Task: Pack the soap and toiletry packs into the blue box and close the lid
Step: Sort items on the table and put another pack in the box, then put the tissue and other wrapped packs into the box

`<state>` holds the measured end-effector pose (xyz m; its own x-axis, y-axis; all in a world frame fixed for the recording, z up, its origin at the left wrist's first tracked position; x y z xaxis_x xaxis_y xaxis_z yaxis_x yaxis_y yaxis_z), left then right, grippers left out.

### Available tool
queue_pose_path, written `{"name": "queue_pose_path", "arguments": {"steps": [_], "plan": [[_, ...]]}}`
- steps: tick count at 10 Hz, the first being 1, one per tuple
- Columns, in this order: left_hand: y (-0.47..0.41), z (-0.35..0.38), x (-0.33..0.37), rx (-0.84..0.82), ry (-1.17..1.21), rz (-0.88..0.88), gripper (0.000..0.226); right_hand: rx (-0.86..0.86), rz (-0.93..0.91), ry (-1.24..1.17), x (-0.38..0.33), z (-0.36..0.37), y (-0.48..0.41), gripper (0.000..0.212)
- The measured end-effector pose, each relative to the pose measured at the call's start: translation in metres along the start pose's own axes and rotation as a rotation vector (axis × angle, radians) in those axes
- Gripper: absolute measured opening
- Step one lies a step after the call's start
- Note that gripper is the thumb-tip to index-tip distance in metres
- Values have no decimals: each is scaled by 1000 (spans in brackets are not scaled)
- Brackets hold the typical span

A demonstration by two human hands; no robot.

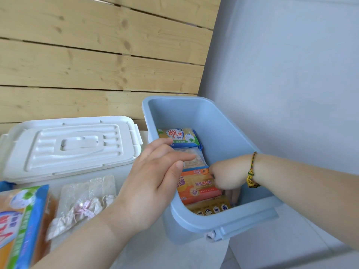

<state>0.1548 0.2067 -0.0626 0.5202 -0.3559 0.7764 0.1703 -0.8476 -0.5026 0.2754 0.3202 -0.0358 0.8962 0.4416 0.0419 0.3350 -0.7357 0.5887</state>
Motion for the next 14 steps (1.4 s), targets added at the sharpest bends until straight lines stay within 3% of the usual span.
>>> {"name": "queue_pose_path", "arguments": {"steps": [1,2,3,4,5,7,8,9,10,12,13,14], "plan": [[0,-1,2,-16,-17,-15,58,-35,-38,93,-11,-5,17,30],[-2,-6,6,-55,-87,-41,65,44,-72,-63,-11,-17,19,31],[-1,-15,20,-117,-97,-100,41,34,-137,-178,-11,-26,39,37],[16,-42,38,-92,11,-230,23,194,-201,-251,-17,-39,66,30],[54,-84,46,-12,-36,-269,32,369,-326,-375,-34,-49,98,23],[173,-158,40,335,-278,-467,38,327,-637,-480,-129,-16,128,30],[213,-179,36,474,-409,-508,11,294,-701,-391,-184,14,124,29],[253,-211,26,640,-571,-476,41,365,-748,-268,-239,45,117,11],[275,-238,15,729,-660,-635,57,411,-781,-249,-275,66,116,20],[289,-289,8,735,-348,-943,87,401,-909,-99,-336,101,136,31],[291,-301,2,699,-154,-1027,78,416,-933,-23,-352,112,137,32],[287,-312,-3,588,-217,-1076,74,382,-886,-121,-367,113,137,41]]}}
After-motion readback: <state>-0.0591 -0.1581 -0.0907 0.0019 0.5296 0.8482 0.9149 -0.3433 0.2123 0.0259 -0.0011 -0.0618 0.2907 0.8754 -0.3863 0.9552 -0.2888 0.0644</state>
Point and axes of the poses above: each hand's wrist, its own y-axis away from the middle knuckle, its own z-axis out of the palm, x = y × z, the point moved 2 cm from there along -y, towards the middle knuckle, and after that the axes turned 5 degrees about y, right-handed, at the moved point
